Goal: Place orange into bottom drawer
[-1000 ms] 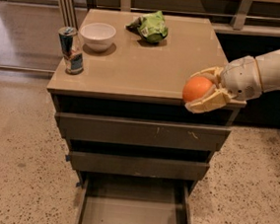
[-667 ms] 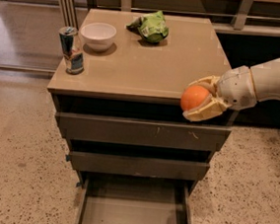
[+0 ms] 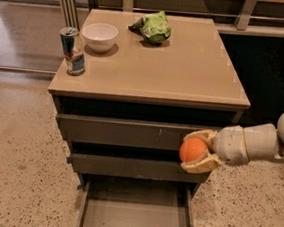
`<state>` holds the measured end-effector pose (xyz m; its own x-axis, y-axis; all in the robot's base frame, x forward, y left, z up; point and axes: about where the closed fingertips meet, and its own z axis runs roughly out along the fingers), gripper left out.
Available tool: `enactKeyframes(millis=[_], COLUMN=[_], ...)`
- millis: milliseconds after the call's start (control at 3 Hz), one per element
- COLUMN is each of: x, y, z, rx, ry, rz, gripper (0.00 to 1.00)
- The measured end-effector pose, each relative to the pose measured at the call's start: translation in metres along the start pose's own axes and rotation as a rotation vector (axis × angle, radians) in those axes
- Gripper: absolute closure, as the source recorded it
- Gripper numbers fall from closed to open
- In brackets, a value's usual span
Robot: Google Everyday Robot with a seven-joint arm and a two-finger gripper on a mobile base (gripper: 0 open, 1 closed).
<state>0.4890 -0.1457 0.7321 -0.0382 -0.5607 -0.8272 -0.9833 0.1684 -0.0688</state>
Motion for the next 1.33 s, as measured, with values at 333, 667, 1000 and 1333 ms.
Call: enactKeyframes(millis=[333, 667, 1000, 1333], x=[0.092, 0.092, 0.111, 0.152], y=[0.052, 0.052, 0.043, 0.027], z=[0.064, 0.064, 0.074, 0.101], rx=[-0.112, -0.112, -0.078, -0.003], ry=[0.03, 0.03, 0.053, 0.057], rz=[0.099, 0.099, 0.068, 0.001], gripper=[1.0, 1.0, 1.0, 1.0])
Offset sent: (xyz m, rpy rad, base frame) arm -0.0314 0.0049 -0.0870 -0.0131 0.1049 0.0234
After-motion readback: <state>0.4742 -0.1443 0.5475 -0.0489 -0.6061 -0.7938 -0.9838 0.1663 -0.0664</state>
